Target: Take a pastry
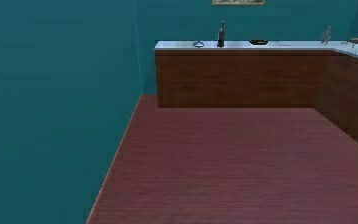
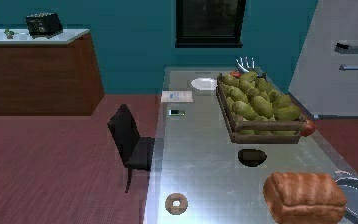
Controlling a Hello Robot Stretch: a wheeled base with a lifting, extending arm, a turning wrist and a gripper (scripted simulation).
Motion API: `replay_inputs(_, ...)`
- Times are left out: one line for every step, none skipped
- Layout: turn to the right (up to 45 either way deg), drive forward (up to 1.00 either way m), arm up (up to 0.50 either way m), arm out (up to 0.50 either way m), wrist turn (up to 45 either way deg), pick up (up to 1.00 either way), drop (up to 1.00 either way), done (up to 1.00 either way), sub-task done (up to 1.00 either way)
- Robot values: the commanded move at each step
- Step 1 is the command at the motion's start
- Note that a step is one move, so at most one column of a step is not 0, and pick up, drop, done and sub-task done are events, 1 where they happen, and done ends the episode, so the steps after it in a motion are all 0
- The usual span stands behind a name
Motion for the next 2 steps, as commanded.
replay_inputs(0.0,0.00,0.00,0.14,0.0,0.00,0.00,0.00,0.00)
replay_inputs(0.0,0.00,0.00,0.00,45.0,0.00,0.00,0.00,0.00)
